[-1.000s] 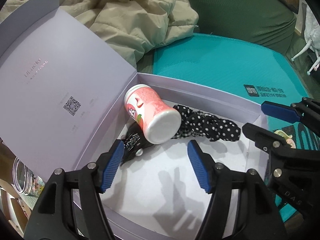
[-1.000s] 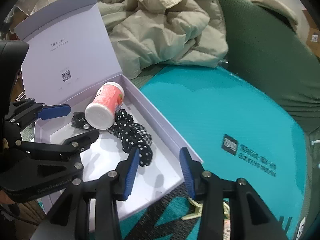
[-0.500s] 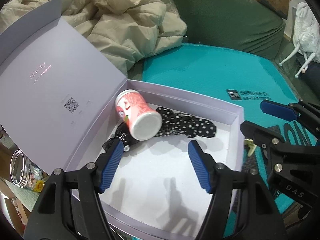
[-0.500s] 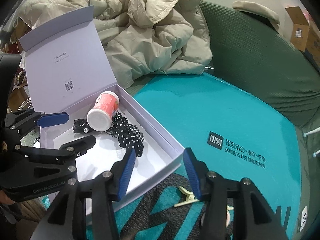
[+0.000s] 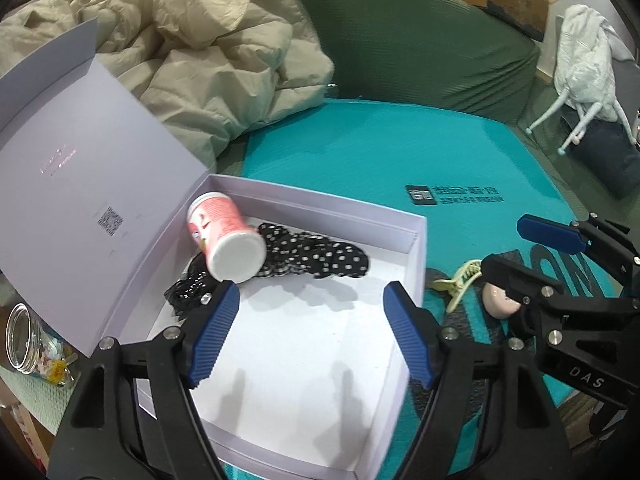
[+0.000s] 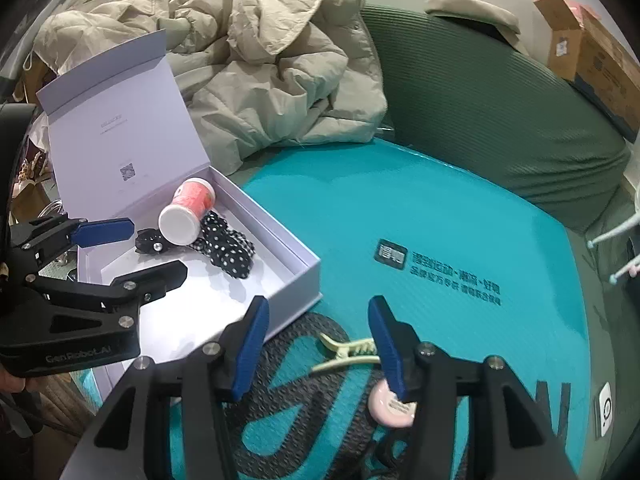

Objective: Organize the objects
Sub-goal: 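Withdraw both grippers from the box toward the black hair band and claw clip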

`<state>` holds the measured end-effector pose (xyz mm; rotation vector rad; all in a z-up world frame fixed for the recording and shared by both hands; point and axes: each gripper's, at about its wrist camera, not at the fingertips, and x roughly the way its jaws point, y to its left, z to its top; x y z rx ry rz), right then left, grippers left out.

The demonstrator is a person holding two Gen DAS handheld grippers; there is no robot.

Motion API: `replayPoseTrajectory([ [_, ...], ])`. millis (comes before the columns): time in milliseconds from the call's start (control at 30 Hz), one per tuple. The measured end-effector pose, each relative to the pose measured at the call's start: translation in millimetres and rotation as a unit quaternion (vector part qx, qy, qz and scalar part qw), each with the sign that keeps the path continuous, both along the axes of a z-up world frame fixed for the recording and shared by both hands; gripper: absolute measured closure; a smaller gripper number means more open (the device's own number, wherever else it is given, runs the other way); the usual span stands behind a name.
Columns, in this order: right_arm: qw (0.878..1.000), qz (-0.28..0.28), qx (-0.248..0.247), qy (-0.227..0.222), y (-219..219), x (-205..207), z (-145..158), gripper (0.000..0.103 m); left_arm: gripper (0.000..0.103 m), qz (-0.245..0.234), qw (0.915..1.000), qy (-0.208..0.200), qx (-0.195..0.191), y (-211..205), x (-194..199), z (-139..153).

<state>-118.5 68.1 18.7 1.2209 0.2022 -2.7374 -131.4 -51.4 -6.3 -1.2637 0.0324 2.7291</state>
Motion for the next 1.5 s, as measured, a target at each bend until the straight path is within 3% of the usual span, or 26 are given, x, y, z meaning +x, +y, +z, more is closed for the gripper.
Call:
replayPoseTrajectory([
  [367,1.0,-0.026,-0.009,0.006,30,21,4,0.05,0.023,-0.025,0.9992,0.027,0.012,32,11,13],
  [867,0.998,-0.068,-0.006,0.002,76,43,-4,0.048,0.023,-0.069,0.9974,0.016,0.014,75,15,-2],
  [1500,0.995,-0.094,-0.009,-0.025,99,74,-30,0.048,0.023,-0.125,0.992,-0.02,0.005,107,26,-31],
])
